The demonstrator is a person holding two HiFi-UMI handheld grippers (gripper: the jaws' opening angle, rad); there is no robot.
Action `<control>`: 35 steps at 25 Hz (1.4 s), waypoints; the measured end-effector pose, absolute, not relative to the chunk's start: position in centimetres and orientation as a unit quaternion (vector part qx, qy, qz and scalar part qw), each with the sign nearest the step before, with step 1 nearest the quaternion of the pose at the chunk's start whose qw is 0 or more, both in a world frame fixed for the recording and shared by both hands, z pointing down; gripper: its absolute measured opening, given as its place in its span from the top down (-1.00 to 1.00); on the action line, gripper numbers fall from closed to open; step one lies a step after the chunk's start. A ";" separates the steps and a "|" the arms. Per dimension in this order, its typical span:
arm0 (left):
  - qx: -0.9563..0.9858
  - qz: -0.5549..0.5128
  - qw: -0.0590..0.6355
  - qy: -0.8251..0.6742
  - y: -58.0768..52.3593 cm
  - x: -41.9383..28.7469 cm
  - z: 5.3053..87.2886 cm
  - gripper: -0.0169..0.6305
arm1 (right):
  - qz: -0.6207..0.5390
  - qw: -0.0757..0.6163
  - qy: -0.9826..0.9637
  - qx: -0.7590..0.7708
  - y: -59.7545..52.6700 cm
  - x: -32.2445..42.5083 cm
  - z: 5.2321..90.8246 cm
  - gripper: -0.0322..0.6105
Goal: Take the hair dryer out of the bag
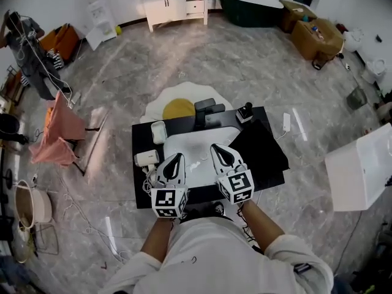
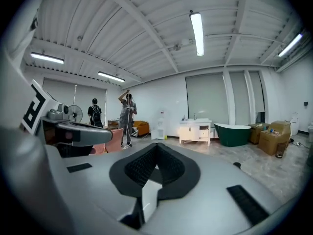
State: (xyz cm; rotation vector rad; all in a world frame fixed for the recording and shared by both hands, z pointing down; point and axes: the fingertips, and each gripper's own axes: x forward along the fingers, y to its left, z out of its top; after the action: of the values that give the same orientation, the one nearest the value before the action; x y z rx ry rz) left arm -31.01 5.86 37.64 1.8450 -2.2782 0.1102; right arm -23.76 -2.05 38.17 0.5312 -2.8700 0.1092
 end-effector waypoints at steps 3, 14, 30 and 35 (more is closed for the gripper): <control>0.623 0.015 0.086 -0.778 6.1 -32.0 35.3 0.88 | 0.016 0.089 -0.978 0.187 -1.9 -23.9 35.7 0.91; 0.607 0.001 0.047 -0.793 7.1 -33.1 31.4 0.88 | -0.008 0.047 -0.979 0.197 -1.6 -23.8 31.3 0.91; 0.595 0.013 0.057 -0.802 7.5 -32.9 32.5 0.88 | 0.001 0.052 -0.976 0.212 -2.2 -22.4 32.2 0.91; 0.593 0.017 0.058 -0.803 7.6 -32.9 32.7 0.88 | 0.014 0.052 -0.975 0.215 -2.6 -21.9 32.4 0.91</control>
State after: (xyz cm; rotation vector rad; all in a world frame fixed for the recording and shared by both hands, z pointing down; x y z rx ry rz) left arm -32.94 7.65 32.73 1.7956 -2.4337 0.0508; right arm -21.88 -2.59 32.36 0.6530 -2.9656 0.0413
